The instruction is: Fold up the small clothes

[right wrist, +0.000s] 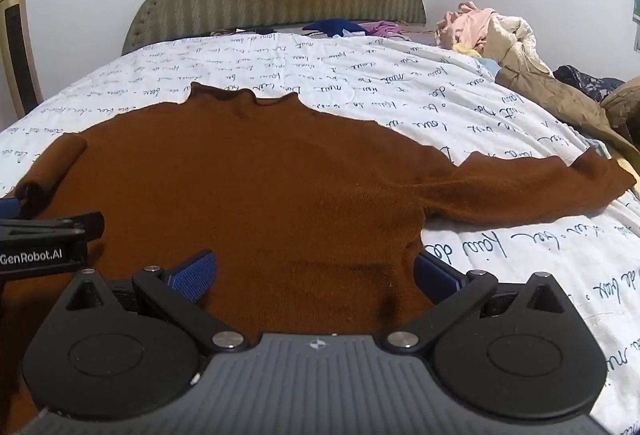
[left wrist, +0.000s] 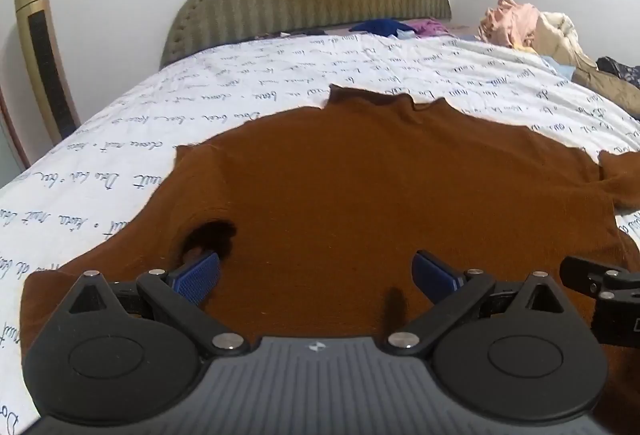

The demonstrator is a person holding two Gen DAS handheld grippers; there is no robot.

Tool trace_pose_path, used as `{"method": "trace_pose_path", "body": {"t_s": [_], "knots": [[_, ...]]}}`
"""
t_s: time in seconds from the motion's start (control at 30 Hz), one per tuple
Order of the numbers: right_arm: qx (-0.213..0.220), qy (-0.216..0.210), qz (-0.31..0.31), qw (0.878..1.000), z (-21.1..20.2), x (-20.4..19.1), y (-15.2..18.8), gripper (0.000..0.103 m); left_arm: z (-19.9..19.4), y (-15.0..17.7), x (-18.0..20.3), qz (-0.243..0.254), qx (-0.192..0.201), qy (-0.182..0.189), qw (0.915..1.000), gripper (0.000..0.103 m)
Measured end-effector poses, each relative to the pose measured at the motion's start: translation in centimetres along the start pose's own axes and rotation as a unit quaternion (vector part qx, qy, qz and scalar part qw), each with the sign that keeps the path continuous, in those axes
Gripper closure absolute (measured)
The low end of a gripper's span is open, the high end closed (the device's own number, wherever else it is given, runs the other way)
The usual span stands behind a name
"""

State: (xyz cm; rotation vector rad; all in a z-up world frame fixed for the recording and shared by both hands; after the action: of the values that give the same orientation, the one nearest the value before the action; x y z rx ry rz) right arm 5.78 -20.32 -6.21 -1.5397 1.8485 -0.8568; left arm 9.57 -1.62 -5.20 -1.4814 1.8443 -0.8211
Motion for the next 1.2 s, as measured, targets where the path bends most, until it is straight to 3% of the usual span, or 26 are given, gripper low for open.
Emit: {"method": "trace_pose_path", "body": {"t_s": [0.77,1.2], "knots": [[-0.025,0.007,0.023,0.999,3.1,0.9,1.5,0.0,2.4,1.7,0.4,-0.012,-0.021,-0.001,0.9997,0.0],[-0.008,0.01,0.02,1.0,3.6,1.0,2.1,0.0,2.7,2.1,0.9,-0.001,-0.01,-0.021,0.9997,0.0]]}}
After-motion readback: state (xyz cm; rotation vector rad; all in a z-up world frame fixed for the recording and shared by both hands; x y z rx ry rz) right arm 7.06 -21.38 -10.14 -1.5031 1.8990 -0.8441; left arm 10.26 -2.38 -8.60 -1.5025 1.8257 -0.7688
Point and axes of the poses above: each gripper's, at about its wrist camera, not at the fingertips, and z roughly the way its jaws point, x to its right, y to its underside, the point moved 7 cm from there along z, roughly the way its jaws point, and after that the axes turned 1 degree about z, right-handed, at the moved point
